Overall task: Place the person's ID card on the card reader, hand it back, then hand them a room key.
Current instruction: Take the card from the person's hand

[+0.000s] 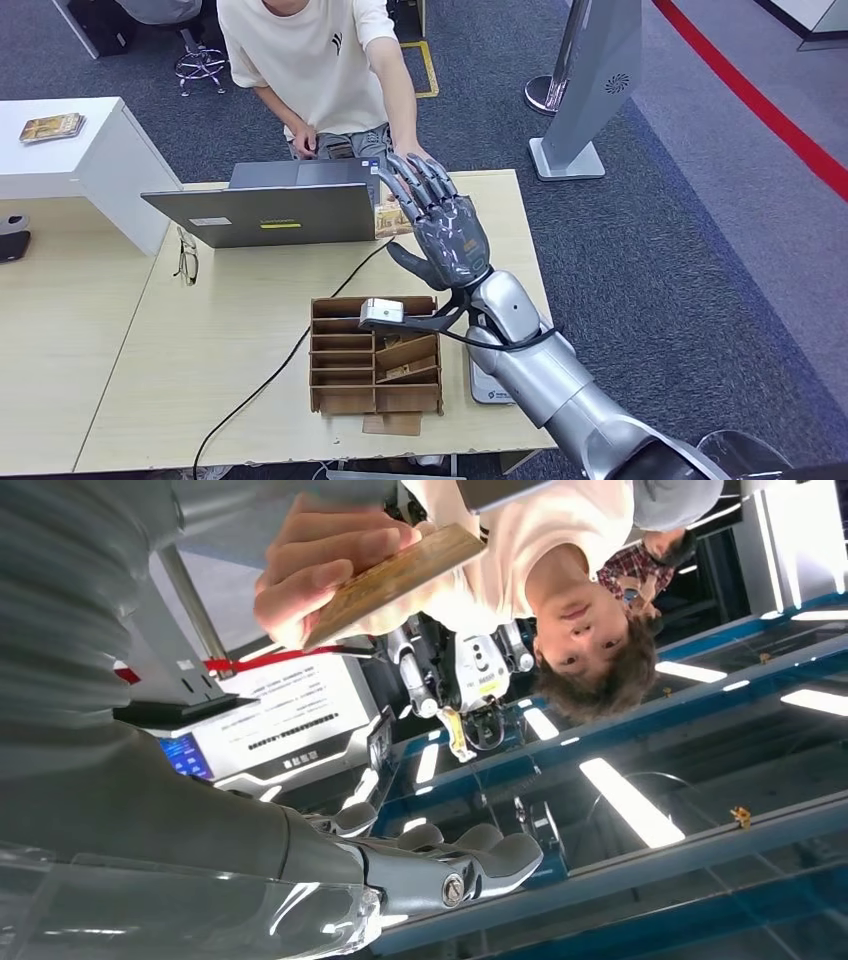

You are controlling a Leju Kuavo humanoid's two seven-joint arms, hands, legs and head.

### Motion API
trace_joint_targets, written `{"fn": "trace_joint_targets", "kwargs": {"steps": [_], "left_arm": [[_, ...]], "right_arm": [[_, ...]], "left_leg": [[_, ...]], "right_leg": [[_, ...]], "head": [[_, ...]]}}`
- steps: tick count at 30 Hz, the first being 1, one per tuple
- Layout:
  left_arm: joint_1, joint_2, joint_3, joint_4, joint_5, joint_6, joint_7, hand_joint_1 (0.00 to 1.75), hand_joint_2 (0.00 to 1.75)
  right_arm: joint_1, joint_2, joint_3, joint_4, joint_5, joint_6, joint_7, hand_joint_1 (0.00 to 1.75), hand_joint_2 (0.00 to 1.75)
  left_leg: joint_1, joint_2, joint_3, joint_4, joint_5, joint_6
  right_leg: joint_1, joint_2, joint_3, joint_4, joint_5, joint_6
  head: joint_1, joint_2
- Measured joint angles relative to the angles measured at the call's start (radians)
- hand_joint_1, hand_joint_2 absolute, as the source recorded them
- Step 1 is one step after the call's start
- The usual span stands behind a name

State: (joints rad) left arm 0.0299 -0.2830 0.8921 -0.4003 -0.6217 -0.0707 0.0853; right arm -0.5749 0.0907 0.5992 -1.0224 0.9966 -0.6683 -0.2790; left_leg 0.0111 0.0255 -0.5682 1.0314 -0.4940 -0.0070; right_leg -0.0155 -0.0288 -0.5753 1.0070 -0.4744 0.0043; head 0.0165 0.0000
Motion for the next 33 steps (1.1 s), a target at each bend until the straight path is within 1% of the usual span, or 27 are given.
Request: {"fn": "trace_joint_targets", "kwargs": {"steps": [2,3,4,22,27,33], "left_arm": [[0.0,0.003,0.0,0.005,-0.002,0.0,-0.002,0.0,0.0],[0.0,0.005,0.0,0.006,-0.002,0.0,-0.002,0.0,0.0],[-0.001,0.006,-0.001,0.008,-0.003,0.0,-0.002,0.0,0.0],[-0.005,0.022,-0.01,0.032,-0.016,0.007,-0.012,0.0,0.0],[-0.005,0.023,-0.01,0.032,-0.019,0.008,-0.014,0.0,0.0],[-0.003,0.02,-0.01,0.032,-0.022,0.006,-0.016,0.0,0.0]], "right_arm": [[-0.001,-0.001,0.002,0.009,0.0,-0.003,0.003,1.67,1.75],[-0.001,-0.002,0.002,0.013,0.0,-0.003,0.005,1.73,1.75],[-0.001,-0.003,0.003,0.017,0.0,-0.003,0.006,1.75,1.75],[-0.006,-0.011,0.011,0.05,-0.009,-0.005,0.009,1.75,1.75],[-0.001,-0.014,0.011,0.045,-0.055,0.001,0.005,1.75,1.75],[0.037,-0.015,-0.004,0.004,-0.158,0.025,-0.024,1.75,1.75]], "left_leg": [[0.0,0.0,0.0,0.0,0.0,0.0],[0.0,0.0,0.0,0.0,0.0,0.0],[0.0,0.0,0.0,0.0,0.0,0.0],[0.0,0.0,0.0,0.0,0.0,0.0],[0.0,0.0,0.0,0.0,0.0,0.0],[0.0,0.0,0.0,0.0,0.0,0.0]], "right_leg": [[0.0,0.0,0.0,0.0,0.0,0.0],[0.0,0.0,0.0,0.0,0.0,0.0],[0.0,0.0,0.0,0.0,0.0,0.0],[0.0,0.0,0.0,0.0,0.0,0.0],[0.0,0.0,0.0,0.0,0.0,0.0],[0.0,0.0,0.0,0.0,0.0,0.0]], "head": [[0.0,0.0],[0.0,0.0],[0.0,0.0],[0.0,0.0],[0.0,0.0],[0.0,0.0]]}}
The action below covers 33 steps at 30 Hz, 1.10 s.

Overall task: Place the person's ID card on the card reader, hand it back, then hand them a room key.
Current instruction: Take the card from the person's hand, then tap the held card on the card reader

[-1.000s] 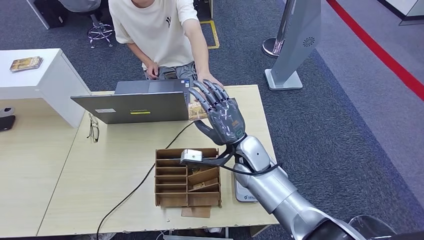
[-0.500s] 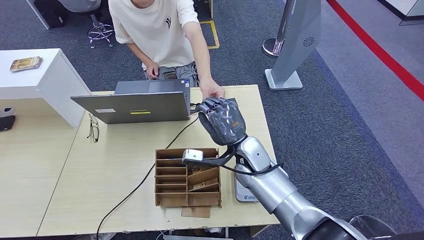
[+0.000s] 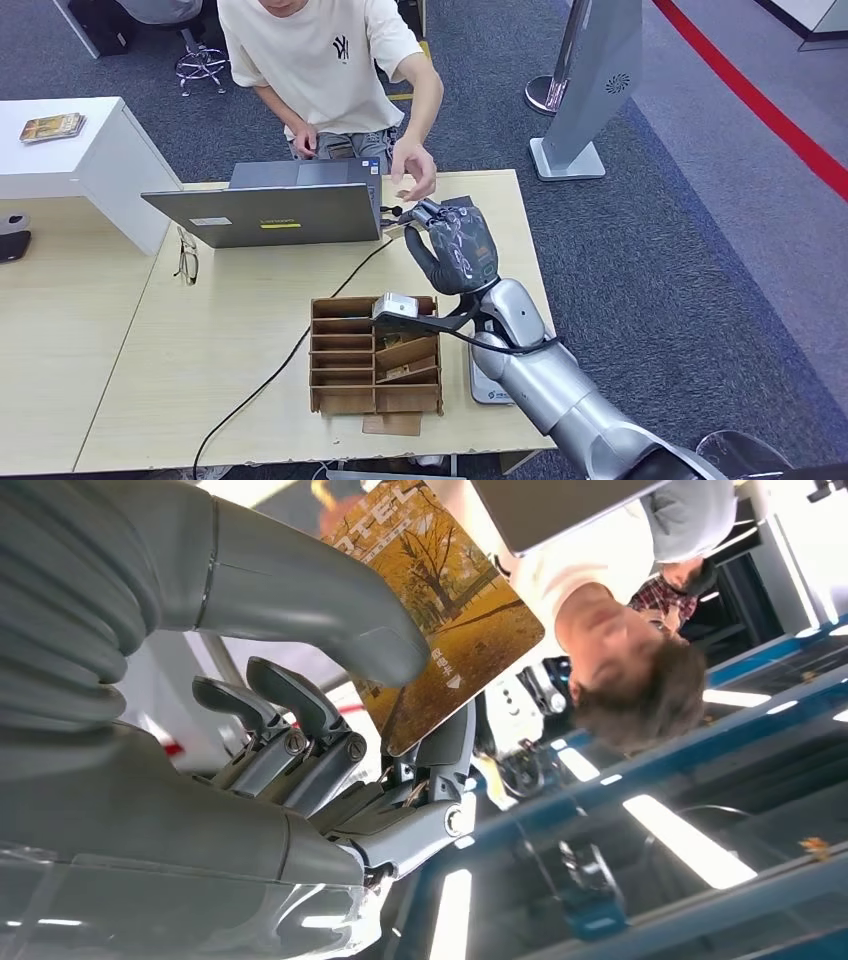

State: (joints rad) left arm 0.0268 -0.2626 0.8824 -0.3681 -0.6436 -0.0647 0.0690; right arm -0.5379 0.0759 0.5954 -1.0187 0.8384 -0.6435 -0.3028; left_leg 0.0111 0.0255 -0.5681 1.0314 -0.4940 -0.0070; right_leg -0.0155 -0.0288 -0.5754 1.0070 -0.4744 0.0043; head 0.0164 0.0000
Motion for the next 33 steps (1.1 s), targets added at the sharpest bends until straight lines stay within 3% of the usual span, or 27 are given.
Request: {"fn": "trace_joint_targets", "kwargs": {"steps": [7,19,33], "left_arm": [[0.011,-0.019,0.001,-0.015,-0.001,-0.022,0.017,0.0,0.0],[0.037,-0.054,0.035,-0.121,0.036,-0.055,0.076,0.0,0.0],[0.04,-0.057,0.047,-0.14,0.164,-0.008,0.102,0.0,0.0]], "right_arm": [[0.075,0.0,-0.062,-0.093,-0.166,0.048,-0.029,1.75,1.75],[0.232,0.0,-0.258,-0.259,-0.448,0.201,-0.023,1.75,1.75],[0.354,-0.003,-0.394,-0.246,-0.687,0.377,0.009,1.75,1.75]], "left_leg": [[0.0,0.0,0.0,0.0,0.0,0.0],[0.0,0.0,0.0,0.0,0.0,0.0],[0.0,0.0,-0.001,0.0,0.0,0.0]], "right_leg": [[0.0,0.0,0.0,0.0,0.0,0.0],[0.0,0.0,0.0,0.0,0.0,0.0],[0.0,0.0,0.0,0.0,0.0,0.0]], "head": [[0.0,0.0],[0.0,0.0],[0.0,0.0]]}}
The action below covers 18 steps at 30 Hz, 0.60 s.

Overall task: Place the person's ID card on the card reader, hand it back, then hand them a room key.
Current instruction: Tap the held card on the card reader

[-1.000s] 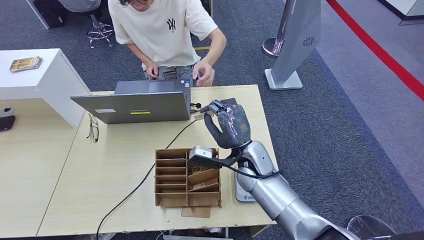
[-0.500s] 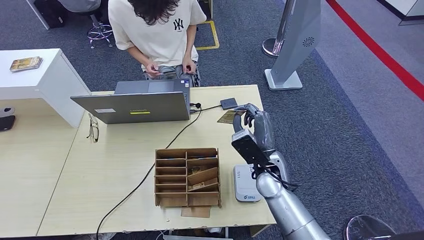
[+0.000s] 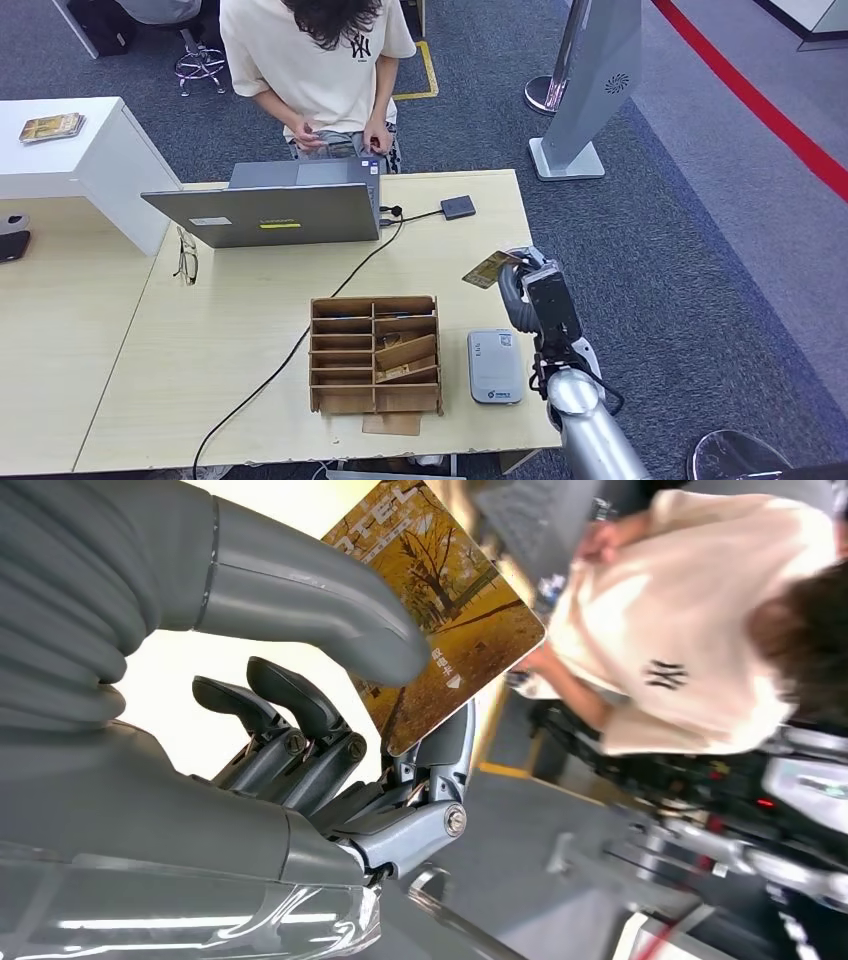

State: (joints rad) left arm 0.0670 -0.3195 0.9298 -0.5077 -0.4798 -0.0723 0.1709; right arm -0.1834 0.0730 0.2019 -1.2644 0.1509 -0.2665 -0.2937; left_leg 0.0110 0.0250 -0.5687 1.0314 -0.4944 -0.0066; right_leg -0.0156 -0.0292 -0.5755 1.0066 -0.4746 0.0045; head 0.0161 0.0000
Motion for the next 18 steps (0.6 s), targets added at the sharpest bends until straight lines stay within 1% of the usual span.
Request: {"fn": "trace_joint_targets", "kwargs": {"steps": [4,11,18], "left_arm": [[0.001,0.0,0.0,-0.003,0.033,0.009,0.015,0.0,0.0],[0.004,0.0,0.002,-0.02,0.055,0.0,0.036,0.0,0.0],[0.006,0.0,0.003,-0.033,0.07,0.0,0.048,0.0,0.0]], "right_arm": [[0.017,-0.011,-0.012,0.037,0.003,0.022,0.02,1.75,1.75],[0.047,-0.041,-0.02,0.086,0.049,0.049,0.06,1.75,1.75],[0.069,-0.058,-0.037,0.106,0.029,0.077,0.062,1.75,1.75]], "left_leg": [[0.0,0.0,0.0,0.0,0.0,0.0],[0.0,0.0,0.0,0.0,0.0,0.0],[0.0,0.0,0.0,0.0,0.0,0.0]], "right_leg": [[0.0,0.0,0.0,0.0,0.0,0.0],[0.0,0.0,0.0,0.0,0.0,0.0],[0.0,0.0,0.0,0.0,0.0,0.0]], "head": [[0.0,0.0],[0.0,0.0],[0.0,0.0]]}}
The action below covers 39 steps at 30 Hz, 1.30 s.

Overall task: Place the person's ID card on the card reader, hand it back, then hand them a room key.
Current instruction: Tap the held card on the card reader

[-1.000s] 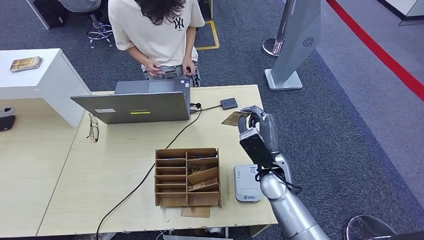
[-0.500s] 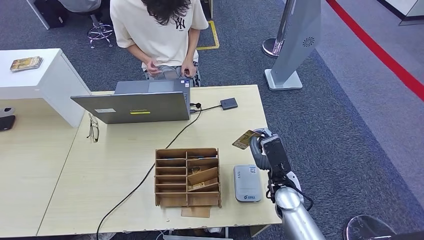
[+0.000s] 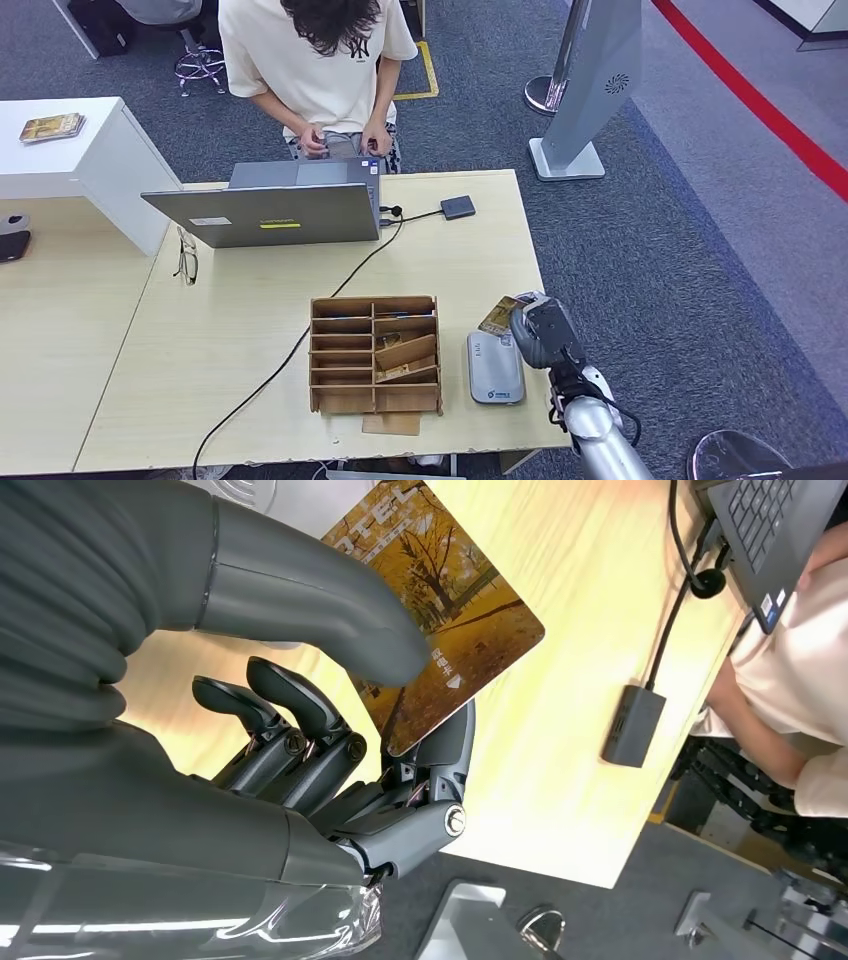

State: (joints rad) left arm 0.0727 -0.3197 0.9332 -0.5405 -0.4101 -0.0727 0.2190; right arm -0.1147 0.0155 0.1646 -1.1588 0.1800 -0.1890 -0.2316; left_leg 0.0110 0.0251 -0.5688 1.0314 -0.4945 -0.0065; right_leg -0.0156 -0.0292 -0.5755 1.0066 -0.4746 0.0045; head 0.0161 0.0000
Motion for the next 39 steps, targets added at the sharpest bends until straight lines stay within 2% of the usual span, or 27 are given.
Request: {"fn": "trace_joint_targets", "kwargs": {"steps": [12,18,29,39], "left_arm": [[0.001,0.0,0.002,-0.004,0.006,0.01,0.003,0.0,0.0],[0.001,0.0,0.01,-0.004,0.006,0.012,-0.002,0.0,0.0],[0.005,-0.001,0.036,-0.004,-0.001,0.006,-0.008,0.0,0.0],[0.007,-0.002,0.048,-0.005,-0.002,-0.001,-0.009,0.0,0.0]], "right_arm": [[-0.001,-0.001,-0.027,0.001,-0.083,0.059,-0.04,1.75,1.75],[-0.001,-0.009,-0.034,-0.028,-0.1,0.109,-0.024,1.75,1.75],[0.005,-0.091,0.01,-0.05,-0.019,0.208,0.029,1.75,1.75],[0.009,-0.148,0.05,-0.07,0.008,0.248,0.055,1.75,1.75]], "left_leg": [[0.0,0.0,0.0,0.0,0.0,0.0],[0.0,0.0,0.0,0.0,0.0,0.0],[0.0,0.0,0.0,0.0,0.0,0.0],[0.0,0.0,0.0,0.0,0.0,0.0]], "right_leg": [[0.0,0.0,0.0,0.0,0.0,0.0],[0.0,0.0,0.0,0.0,0.0,0.0],[0.0,0.0,0.0,0.0,0.0,0.0],[0.0,0.0,0.0,0.0,0.0,0.0]], "head": [[0.0,0.0],[0.0,0.0],[0.0,0.0],[0.0,0.0]]}}
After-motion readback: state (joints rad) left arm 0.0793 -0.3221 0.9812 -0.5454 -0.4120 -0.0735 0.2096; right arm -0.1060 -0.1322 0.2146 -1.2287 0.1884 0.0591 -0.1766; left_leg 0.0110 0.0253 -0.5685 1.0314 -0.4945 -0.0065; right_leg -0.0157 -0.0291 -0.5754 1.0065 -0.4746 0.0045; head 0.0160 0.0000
